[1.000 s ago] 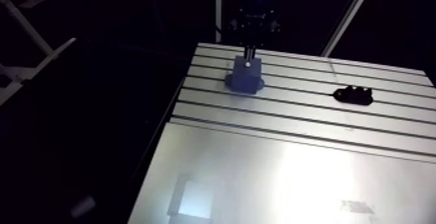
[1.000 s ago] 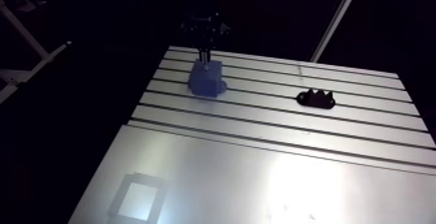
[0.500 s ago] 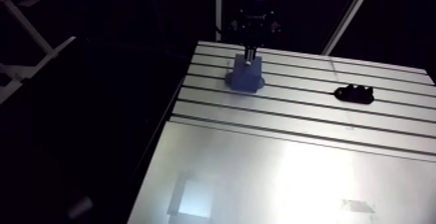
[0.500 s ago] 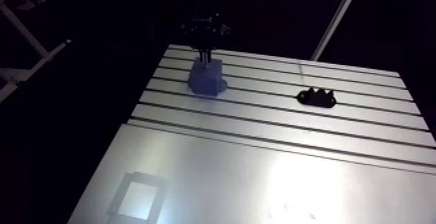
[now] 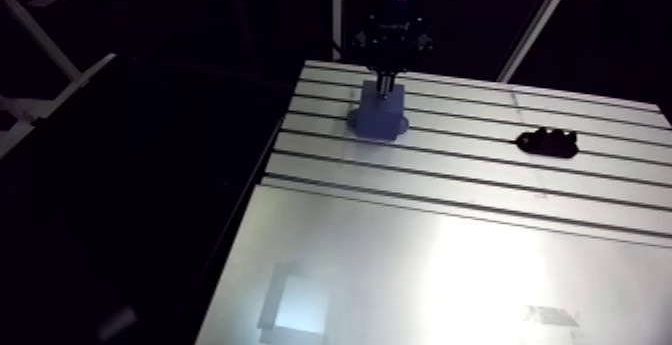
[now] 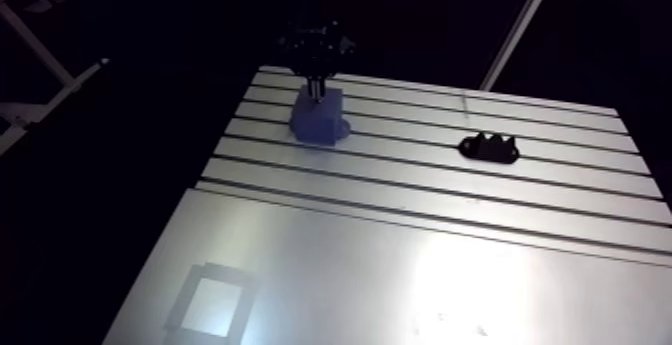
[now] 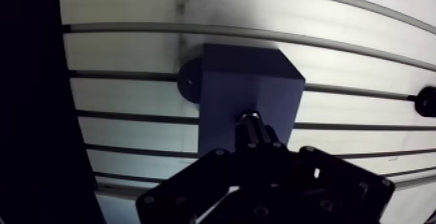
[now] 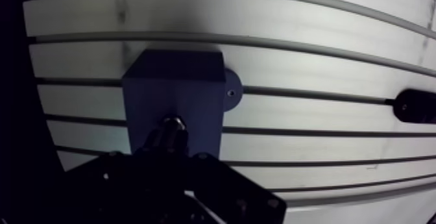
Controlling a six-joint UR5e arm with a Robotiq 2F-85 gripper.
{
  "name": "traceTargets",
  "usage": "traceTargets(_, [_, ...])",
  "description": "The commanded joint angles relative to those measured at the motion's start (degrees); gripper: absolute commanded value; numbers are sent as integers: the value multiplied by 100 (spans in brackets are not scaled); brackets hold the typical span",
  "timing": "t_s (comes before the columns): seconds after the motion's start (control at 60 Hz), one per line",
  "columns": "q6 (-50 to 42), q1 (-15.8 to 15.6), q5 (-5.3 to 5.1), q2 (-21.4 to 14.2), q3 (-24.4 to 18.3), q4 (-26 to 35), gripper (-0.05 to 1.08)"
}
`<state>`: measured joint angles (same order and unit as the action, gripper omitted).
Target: Pick up the M10 bolt and insert it into the hex recess until seated.
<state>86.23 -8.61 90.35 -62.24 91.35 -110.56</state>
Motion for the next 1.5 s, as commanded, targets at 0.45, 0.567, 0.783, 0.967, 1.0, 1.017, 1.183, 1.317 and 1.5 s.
traceTargets(0.45, [12, 0, 3, 23, 3, -5, 108])
traceTargets(0.567, [21, 0, -3, 24, 10, -5, 108])
traceTargets(0.783, [30, -9, 4, 24, 10, -5, 108])
traceTargets(0.967, [37, -9, 4, 33, 10, -5, 108])
traceTargets(1.0, [39, -9, 4, 33, 10, -12, 108])
traceTargets(1.017, [39, -9, 4, 33, 10, -6, 108])
traceTargets(1.183, [39, -9, 4, 33, 10, -14, 108])
traceTargets(1.317, [39, -9, 4, 41, 10, -14, 108])
traceTargets(1.5, [39, -18, 4, 42, 19, -14, 108])
